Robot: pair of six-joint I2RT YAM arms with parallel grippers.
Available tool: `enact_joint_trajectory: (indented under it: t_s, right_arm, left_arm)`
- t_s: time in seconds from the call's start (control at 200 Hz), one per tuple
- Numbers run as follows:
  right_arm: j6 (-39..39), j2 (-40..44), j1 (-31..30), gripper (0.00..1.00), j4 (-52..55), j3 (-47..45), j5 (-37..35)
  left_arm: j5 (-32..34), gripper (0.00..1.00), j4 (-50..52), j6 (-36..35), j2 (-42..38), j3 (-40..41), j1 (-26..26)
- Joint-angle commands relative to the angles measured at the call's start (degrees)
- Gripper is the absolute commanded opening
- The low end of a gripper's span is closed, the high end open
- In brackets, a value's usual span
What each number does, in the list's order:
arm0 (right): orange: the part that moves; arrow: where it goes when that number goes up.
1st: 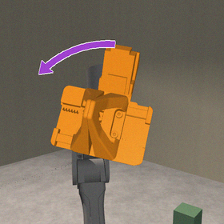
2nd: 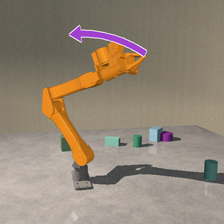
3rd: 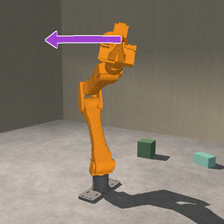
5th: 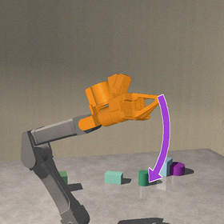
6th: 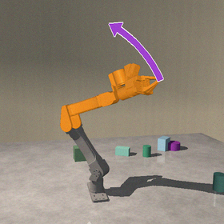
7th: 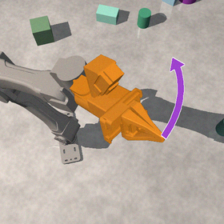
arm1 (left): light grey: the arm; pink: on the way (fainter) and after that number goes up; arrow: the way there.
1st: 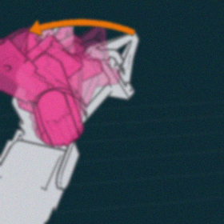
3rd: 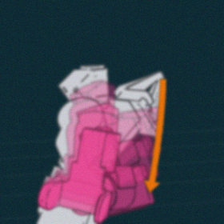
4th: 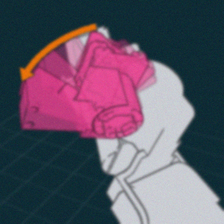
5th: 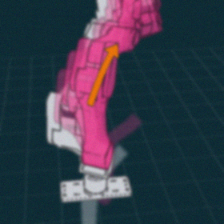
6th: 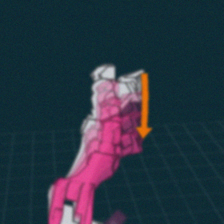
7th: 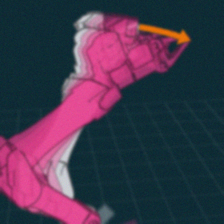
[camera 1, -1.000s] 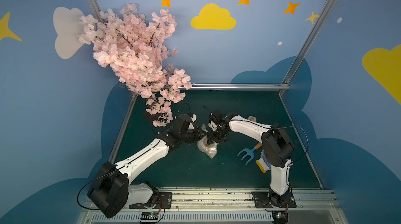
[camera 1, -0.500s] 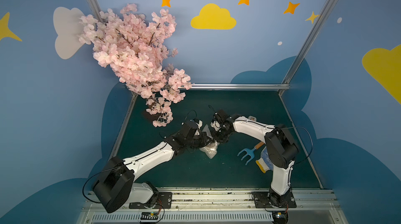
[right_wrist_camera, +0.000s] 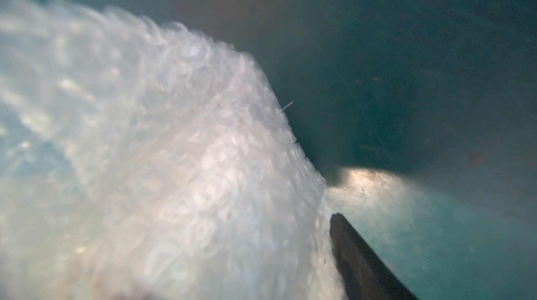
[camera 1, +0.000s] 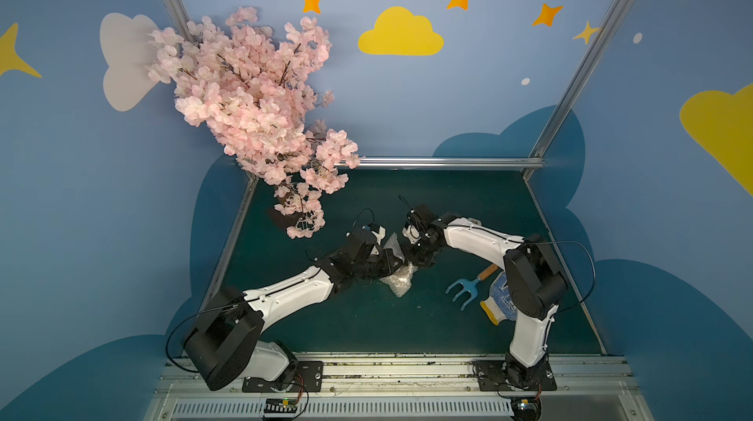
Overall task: Wrap mugs in bubble wrap
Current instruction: Wrap the mug in bubble wrap.
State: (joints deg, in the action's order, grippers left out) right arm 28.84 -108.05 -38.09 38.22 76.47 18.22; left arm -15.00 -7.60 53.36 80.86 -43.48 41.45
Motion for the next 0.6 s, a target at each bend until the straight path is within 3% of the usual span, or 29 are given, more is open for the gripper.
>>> enact_joint_trajectory:
  t_s: [0.0, 0.596]
  right_arm:
    - [-0.1, 4.5, 1.1, 0.64, -1.2, 0.8, 1.8]
    - [-2.5, 7.4, 2.7, 0.63, -0.4, -0.6, 2.6]
  left_arm:
    - [-1.0, 0.04, 3.4, -0.4, 1.8, 1.6, 1.0]
    - [-0.9, 0.04, 3.7, -0.7, 4.8, 0.7, 1.2]
